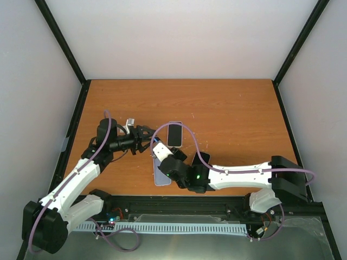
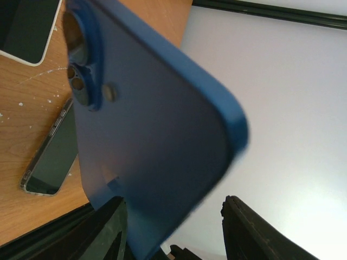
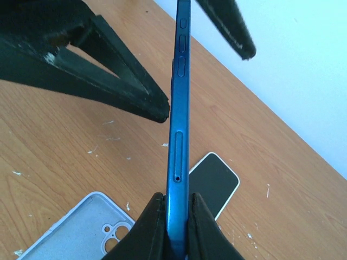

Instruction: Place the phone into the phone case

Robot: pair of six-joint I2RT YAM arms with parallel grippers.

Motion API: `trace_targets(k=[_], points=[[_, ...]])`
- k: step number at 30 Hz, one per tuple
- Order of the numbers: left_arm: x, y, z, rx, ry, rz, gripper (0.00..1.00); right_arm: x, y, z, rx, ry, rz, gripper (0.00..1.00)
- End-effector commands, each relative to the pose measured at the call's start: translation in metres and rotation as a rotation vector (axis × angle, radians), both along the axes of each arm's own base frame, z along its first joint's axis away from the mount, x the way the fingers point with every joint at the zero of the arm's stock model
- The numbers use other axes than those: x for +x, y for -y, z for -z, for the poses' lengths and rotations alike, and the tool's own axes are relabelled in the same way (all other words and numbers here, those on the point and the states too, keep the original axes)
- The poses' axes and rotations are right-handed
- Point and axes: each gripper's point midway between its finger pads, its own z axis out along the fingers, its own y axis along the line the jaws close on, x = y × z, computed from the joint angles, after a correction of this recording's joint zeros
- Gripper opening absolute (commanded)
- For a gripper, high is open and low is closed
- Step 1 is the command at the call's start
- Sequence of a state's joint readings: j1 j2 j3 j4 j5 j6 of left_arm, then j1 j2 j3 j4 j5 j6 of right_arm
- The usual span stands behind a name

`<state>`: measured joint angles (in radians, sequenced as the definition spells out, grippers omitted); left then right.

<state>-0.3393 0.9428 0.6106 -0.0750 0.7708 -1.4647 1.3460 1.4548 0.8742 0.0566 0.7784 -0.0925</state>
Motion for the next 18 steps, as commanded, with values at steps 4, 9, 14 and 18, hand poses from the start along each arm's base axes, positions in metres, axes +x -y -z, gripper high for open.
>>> trace_targets(k=[4,9,14,18], points=[[0.002,0.001,-0.004,-0.015,-0.017,-0.027,0.43,-0.001,-0.012,-0.024,0.072,0.056,0.046,0.03],[0.002,-0.001,0.006,0.009,-0.040,-0.029,0.32,-0.003,-0.016,-0.025,0.049,0.078,0.054,0.03],[0.001,-0.002,0.017,0.043,-0.060,-0.030,0.20,-0.008,-0.018,-0.021,0.025,0.092,0.056,0.06],[0.002,-0.001,0.027,0.070,-0.062,-0.012,0.08,-0.016,-0.021,-0.016,-0.010,0.111,0.032,0.11]])
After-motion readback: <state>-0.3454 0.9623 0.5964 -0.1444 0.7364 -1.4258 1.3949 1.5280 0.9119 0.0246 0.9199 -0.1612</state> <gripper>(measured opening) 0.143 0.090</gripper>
